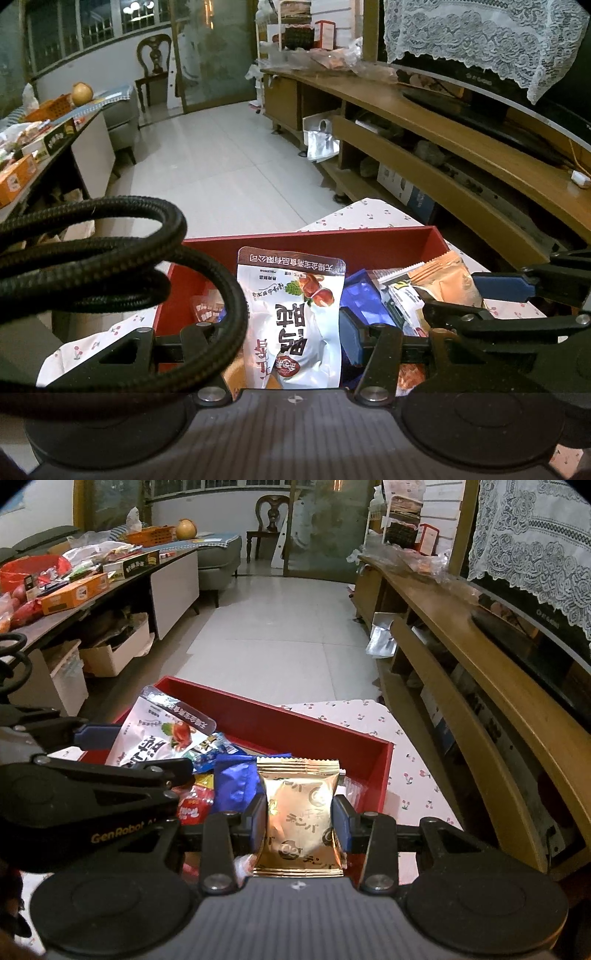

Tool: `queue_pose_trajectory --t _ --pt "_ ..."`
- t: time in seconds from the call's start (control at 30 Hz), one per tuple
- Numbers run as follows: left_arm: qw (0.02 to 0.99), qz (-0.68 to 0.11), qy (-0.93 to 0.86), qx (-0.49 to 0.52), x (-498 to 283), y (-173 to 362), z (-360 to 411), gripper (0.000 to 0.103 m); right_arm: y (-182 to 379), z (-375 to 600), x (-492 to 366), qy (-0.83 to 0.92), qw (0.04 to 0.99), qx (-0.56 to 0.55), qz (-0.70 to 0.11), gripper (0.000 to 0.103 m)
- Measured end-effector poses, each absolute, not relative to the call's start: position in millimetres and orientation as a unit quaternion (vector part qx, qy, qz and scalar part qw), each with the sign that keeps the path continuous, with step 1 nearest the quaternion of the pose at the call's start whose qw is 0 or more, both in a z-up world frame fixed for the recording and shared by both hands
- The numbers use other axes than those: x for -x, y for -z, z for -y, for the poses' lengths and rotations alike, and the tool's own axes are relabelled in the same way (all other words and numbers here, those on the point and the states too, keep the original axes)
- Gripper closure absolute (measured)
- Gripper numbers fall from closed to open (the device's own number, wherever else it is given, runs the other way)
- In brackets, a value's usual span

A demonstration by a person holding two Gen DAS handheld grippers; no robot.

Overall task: Organize snacks
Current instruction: 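Lower both packets into the red tray and open both tools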

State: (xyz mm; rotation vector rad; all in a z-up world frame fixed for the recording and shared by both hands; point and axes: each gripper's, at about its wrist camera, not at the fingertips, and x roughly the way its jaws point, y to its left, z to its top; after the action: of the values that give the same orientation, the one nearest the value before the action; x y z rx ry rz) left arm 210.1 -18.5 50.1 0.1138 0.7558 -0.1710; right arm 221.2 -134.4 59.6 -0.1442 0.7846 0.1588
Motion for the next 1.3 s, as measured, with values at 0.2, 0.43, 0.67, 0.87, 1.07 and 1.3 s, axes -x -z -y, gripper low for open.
queue_pose_trajectory --t 0.2,0.43,0.67,0.87,1.07,1.3 --pt "0.922 -0.373 0.082 -0.057 -218.0 -44.9 18.3 0.043 -54.1 135.0 -230.8 -0.073 0.917 0.075 -0.386 0.056" --pt "0.918 -0.384 0.075 -0.057 -227.0 -36.3 18.0 0.043 -44.5 132.3 -240.9 -0.073 0.913 0.083 -0.393 0.056" --pt "0.913 -0.398 0.070 -0.054 -234.9 -27.2 15.6 0.042 -35.0 129.3 -249.3 -0.076 0.908 0.086 -0.402 0.056" --pt "0.910 -0.406 0.068 -0.044 -239.4 -22.0 12.8 0.041 -31.0 129.7 -253.8 -0.078 0.907 0.088 -0.405 0.055" --pt "0.907 -0.415 0.066 -0.031 -241.9 -19.0 10.7 0.037 -29.6 129.2 -255.3 -0.078 0.907 0.089 -0.404 0.055" --pt "0.908 -0.412 0.063 -0.033 -241.0 -20.3 10.8 0.031 -31.0 131.0 -255.1 -0.079 0.908 0.085 -0.402 0.054"
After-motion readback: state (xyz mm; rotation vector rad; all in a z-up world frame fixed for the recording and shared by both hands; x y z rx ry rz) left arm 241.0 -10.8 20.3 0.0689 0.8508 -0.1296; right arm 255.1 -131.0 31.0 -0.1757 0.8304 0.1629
